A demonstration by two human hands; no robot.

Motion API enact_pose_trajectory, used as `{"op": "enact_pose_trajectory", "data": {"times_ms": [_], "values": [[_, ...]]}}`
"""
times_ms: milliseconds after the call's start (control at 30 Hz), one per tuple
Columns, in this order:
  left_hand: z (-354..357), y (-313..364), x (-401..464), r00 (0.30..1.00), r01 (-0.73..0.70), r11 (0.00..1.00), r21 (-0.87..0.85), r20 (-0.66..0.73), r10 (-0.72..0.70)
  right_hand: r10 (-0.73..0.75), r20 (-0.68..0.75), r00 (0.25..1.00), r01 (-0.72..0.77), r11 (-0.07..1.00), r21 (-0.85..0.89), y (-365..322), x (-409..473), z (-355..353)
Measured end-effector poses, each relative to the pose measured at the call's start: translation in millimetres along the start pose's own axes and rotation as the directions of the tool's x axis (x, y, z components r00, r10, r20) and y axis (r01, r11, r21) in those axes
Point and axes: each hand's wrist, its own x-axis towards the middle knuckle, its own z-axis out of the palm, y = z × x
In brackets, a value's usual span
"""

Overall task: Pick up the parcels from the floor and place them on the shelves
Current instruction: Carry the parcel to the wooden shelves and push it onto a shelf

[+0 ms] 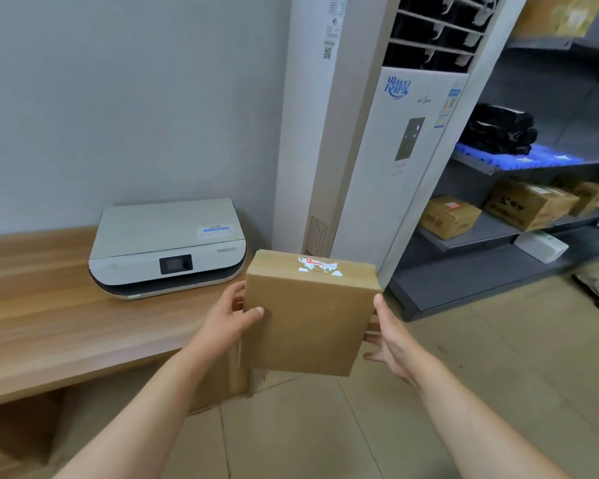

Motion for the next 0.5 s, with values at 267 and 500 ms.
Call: {"op": "enact_pose_trajectory", "data": {"times_ms": [267,500], "values": [[-7.6,27.1,-3.6,0.99,0.033,0.999,0.027,-0.141,-0.029,-0.025,0.104,0.994,0.024,1.0,0.016,-31.7,3.2,-0.6],[-9.2,48.4,-9.1,0.998,-0.046,0.999,-0.003,-0.053,0.046,-0.113,0.208,0.971,0.117,0.993,-0.008,-54.3,13.7,-10.2]]}}
